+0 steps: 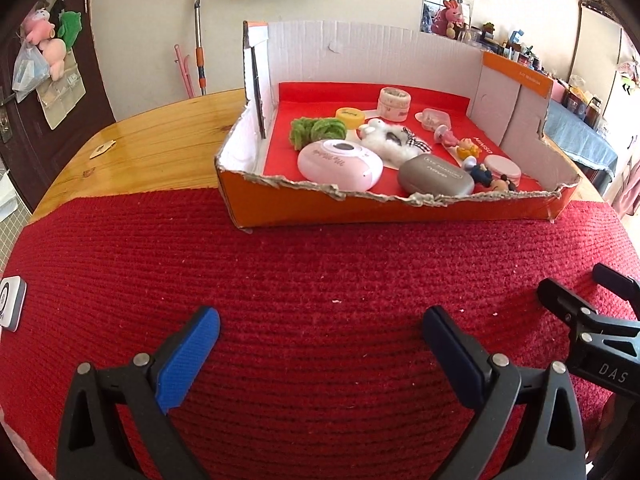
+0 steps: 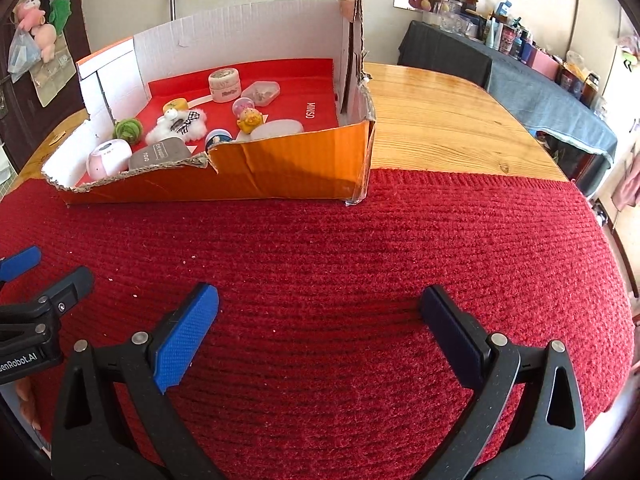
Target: Organize objects
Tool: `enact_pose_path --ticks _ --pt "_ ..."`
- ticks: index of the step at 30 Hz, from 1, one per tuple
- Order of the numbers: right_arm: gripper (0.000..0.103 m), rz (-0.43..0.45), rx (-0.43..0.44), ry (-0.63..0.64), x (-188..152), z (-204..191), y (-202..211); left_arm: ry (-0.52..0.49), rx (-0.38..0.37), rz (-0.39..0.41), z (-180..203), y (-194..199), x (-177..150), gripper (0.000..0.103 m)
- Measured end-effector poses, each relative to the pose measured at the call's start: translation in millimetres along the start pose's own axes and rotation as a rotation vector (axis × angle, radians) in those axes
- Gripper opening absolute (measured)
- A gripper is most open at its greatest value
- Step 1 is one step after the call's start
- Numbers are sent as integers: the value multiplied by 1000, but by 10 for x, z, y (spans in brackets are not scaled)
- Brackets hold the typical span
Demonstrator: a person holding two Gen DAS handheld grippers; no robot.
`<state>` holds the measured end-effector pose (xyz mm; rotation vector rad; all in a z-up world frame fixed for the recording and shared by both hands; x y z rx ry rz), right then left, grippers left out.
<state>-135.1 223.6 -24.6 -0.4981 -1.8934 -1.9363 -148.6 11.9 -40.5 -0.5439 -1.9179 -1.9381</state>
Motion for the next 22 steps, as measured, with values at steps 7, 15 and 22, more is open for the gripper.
enact_pose_path --ticks 7,15,22 --pt "103 0 -6 0 2 -6 -3 4 10 3 7 -17 15 103" --pt "103 1 -6 0 0 -5 -1 4 12 6 7 -17 21 103" --pt "103 1 -6 0 -2 -5 -1 5 14 9 11 -15 22 103"
Point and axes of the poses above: each gripper's, at about its wrist camera, not at the fingertips, and y roughly against the way its jaws point, z to its right, x to its top, the point moved 6 cm from there along -y, roughly the way its jaws point, and after that the axes turned 8 degrees about -z, right-handed, at the moved point
